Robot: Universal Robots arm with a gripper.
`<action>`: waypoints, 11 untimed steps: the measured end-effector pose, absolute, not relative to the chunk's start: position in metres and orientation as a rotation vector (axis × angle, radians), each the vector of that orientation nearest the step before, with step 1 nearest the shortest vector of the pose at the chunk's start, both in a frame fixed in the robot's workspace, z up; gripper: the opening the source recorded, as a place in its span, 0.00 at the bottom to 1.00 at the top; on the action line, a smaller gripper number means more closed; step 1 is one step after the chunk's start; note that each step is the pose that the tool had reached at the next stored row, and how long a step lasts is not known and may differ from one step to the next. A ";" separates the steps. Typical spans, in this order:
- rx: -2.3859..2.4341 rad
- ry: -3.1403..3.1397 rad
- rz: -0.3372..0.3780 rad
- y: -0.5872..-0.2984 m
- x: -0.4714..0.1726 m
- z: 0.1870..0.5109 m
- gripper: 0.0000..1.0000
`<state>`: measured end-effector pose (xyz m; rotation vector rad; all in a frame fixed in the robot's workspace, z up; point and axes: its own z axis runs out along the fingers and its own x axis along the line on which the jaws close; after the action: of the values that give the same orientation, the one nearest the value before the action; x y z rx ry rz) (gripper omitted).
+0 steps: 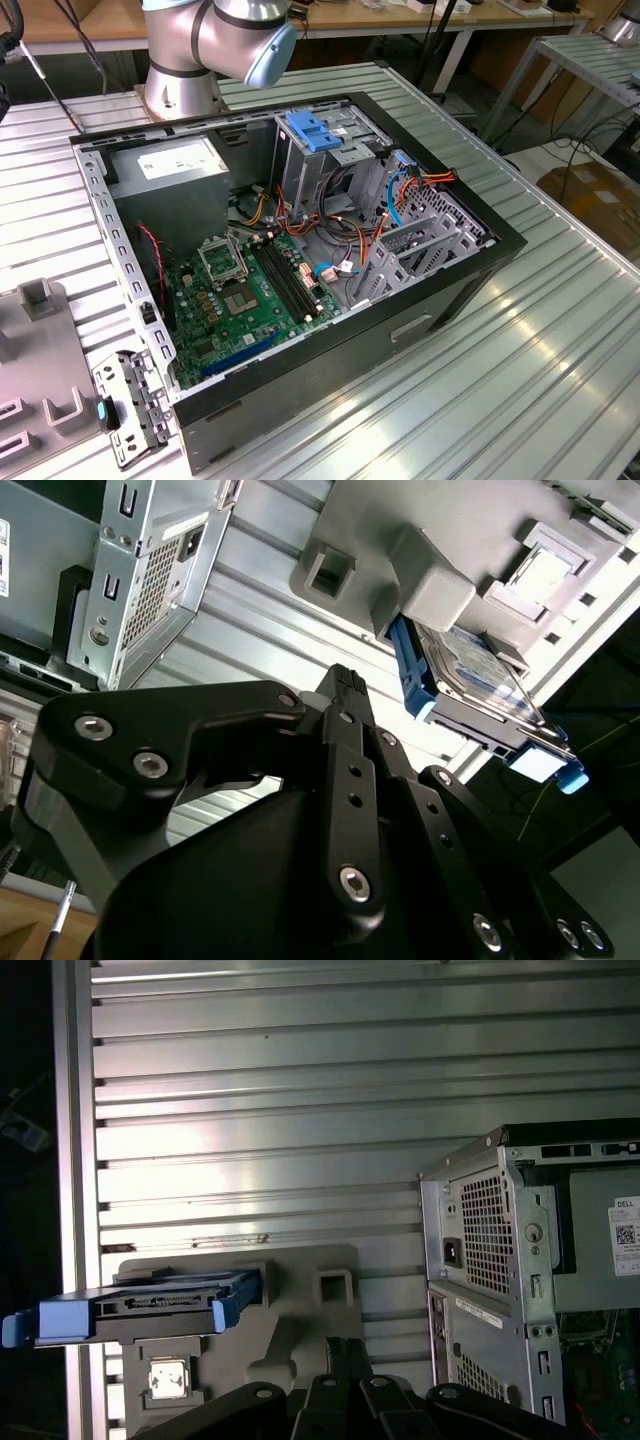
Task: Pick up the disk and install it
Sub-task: 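Reach for the disk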
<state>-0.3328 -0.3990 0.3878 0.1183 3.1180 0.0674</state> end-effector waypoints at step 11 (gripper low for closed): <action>0.118 3.118 0.067 -0.399 -0.350 0.388 0.11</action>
<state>-0.3497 -0.3989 0.3875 0.1184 3.1180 0.0674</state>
